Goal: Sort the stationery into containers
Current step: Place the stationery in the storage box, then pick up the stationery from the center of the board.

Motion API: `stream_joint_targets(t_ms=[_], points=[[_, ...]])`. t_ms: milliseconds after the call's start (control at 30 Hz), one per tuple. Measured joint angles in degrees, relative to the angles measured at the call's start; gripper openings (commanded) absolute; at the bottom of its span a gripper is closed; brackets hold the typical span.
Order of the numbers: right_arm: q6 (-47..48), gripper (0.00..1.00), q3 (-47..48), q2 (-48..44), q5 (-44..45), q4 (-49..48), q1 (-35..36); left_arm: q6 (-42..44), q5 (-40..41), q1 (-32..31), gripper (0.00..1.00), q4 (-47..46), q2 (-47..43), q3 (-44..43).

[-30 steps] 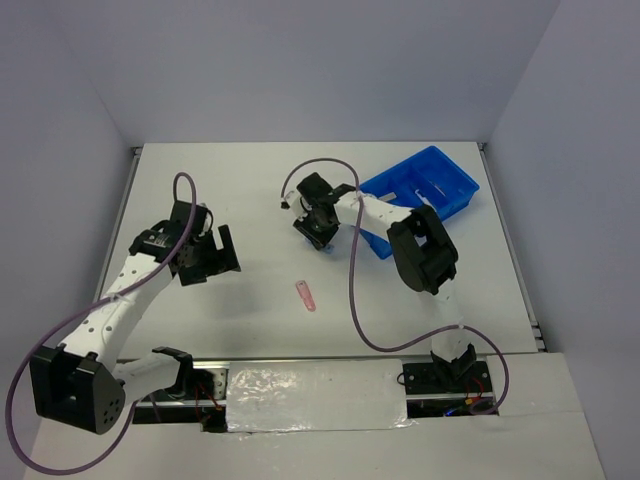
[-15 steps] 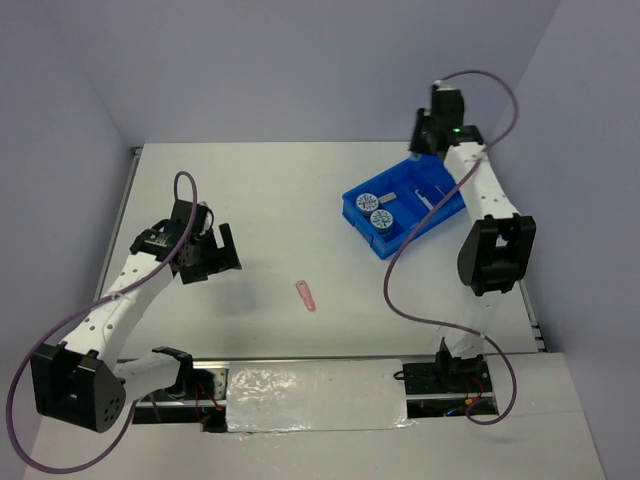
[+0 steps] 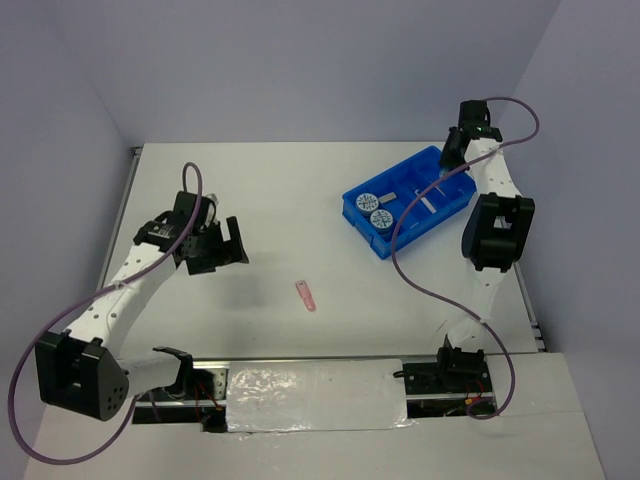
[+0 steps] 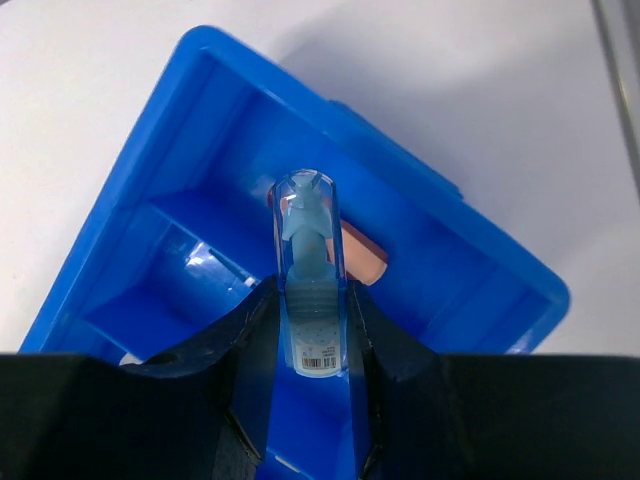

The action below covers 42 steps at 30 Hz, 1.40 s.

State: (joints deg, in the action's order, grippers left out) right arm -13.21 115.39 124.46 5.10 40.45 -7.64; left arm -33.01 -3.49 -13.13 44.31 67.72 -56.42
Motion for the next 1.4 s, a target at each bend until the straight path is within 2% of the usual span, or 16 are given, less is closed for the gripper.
stream_joint_targets(t_ms=[133, 233, 267, 333, 633, 667, 700, 733, 800, 967, 1033, 1100, 1200, 1267, 1400], points=[[0.9, 0.31, 1.0, 0.8, -1.4, 0.2, 0.2, 0.6, -0.9, 0.0, 0.99, -0.5, 1.3, -1.2], [1.3, 0.5, 1.7, 1.4, -1.8, 0.1, 0.2, 1.4, -1.1, 0.0, 0.99, -0.7, 2.3, -1.5], [1.6, 0.6, 1.7, 1.6, -2.1, 0.1, 0.2, 1.4, -1.2, 0.0, 0.99, -0.7, 2.6, -1.5], [2.1, 0.68, 1.7, 1.8, -2.4, 0.2, 0.2, 1.4, -1.3, 0.0, 0.99, -0.8, 3.1, -1.5], [3.1, 0.69, 3.0, 1.3, -5.7, 1.0, 1.1, 1.1, -0.1, 0.0, 0.99, -0.4, 4.9, -2.3], [3.3, 0.79, 1.6, -0.1, -6.1, 0.6, 2.1, 0.9, 1.0, 0.0, 0.99, 0.3, 5.3, -3.1], [3.6, 0.95, -0.8, -2.6, -6.3, 0.0, 3.7, 0.4, 2.5, 0.1, 0.99, 0.9, 5.7, -4.0], [3.6, 1.0, -4.3, -5.7, -6.1, -0.9, 6.3, -0.5, 4.2, 0.3, 0.99, 1.9, 6.2, -5.2], [4.0, 1.0, -11.3, -12.9, -5.1, -1.8, 13.5, -2.2, 8.2, 1.1, 0.99, 3.6, 6.9, -7.7], [-1.3, 0.98, -27.5, -29.7, -1.0, -6.7, 42.9, -6.6, 17.3, 4.7, 0.99, 6.8, 6.1, -11.7], [-4.8, 0.94, -33.3, -32.9, 0.8, -7.6, 51.3, -7.5, 20.0, 6.0, 0.99, 7.5, 4.9, -12.4], [-8.8, 0.9, -39.5, -34.1, 2.6, -8.4, 56.1, -7.5, 21.4, 6.9, 0.99, 8.0, 4.0, -12.6], [-13.0, 0.86, -45.7, -32.3, 5.2, -8.2, 59.8, -7.0, 21.7, 7.7, 0.99, 8.2, 3.7, -12.5], [-14.5, 0.81, -48.4, -29.7, 5.7, -8.9, 61.6, -6.2, 21.4, 7.9, 0.99, 7.9, 3.7, -11.9], [-15.1, 0.8, -50.6, -24.9, 4.3, -10.9, 65.1, -6.0, 19.5, 8.0, 0.99, 7.6, 3.6, -8.6]])
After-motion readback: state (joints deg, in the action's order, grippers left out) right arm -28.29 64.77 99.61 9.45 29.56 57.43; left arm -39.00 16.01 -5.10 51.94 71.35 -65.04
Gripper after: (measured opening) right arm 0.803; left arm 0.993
